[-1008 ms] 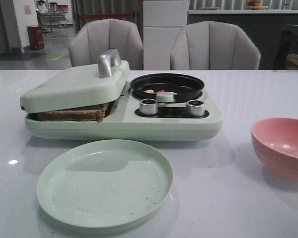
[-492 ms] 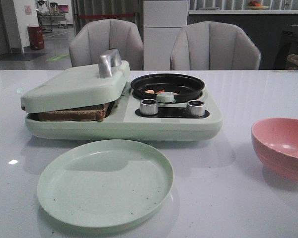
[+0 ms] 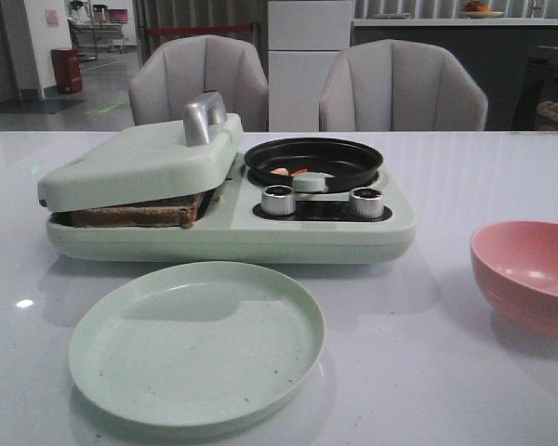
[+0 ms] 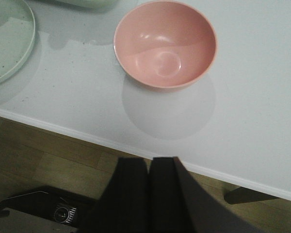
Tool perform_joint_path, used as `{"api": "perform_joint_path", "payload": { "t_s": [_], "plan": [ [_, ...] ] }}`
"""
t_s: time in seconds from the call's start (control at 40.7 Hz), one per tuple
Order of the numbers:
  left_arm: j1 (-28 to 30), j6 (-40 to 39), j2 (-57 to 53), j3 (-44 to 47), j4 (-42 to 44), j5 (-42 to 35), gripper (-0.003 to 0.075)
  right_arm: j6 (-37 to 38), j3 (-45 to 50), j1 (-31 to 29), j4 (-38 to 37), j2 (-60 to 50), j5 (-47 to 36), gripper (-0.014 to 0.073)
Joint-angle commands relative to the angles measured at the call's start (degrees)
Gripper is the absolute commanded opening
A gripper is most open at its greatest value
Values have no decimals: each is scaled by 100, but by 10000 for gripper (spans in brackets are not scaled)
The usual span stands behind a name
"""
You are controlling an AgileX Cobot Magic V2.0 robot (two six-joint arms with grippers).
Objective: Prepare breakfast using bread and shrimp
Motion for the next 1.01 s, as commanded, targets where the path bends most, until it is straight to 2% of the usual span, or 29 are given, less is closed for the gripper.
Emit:
{"api": "perform_joint_path", "payload": {
  "t_s": [0.0,0.295,0.344,0.467,0.541,0.615,0.91,0.983],
  "plan": [
    [9,-3,-103,169,8,-527,101,-60,-135,5,-52,42,-337,34],
    [9,-3,-103,169,8,-527,101,-67,-135,-14,-52,-138,-350,34],
    [9,-3,-103,169,8,-527,101,-68,-68,-66,-132,-317,-547,34],
    [9,-3,-103,169,8,-527,101,-68,480,-315,-153,-952,-1856,34],
    [9,-3,-103,169,8,-527,101,-68,1089,-476,-165,-1392,-2915,34],
    [9,-3,-103,169,8,-527,101,-68,1621,-613,-165,-1740,-3590,34],
    [9,-3,-103,169,8,-527,101,-68,3561,-928,-165,-2509,-5957,34],
    [9,-3,-103,169,8,-527,101,-68,3672,-928,-159,-2651,-6049,34]
  ]
}}
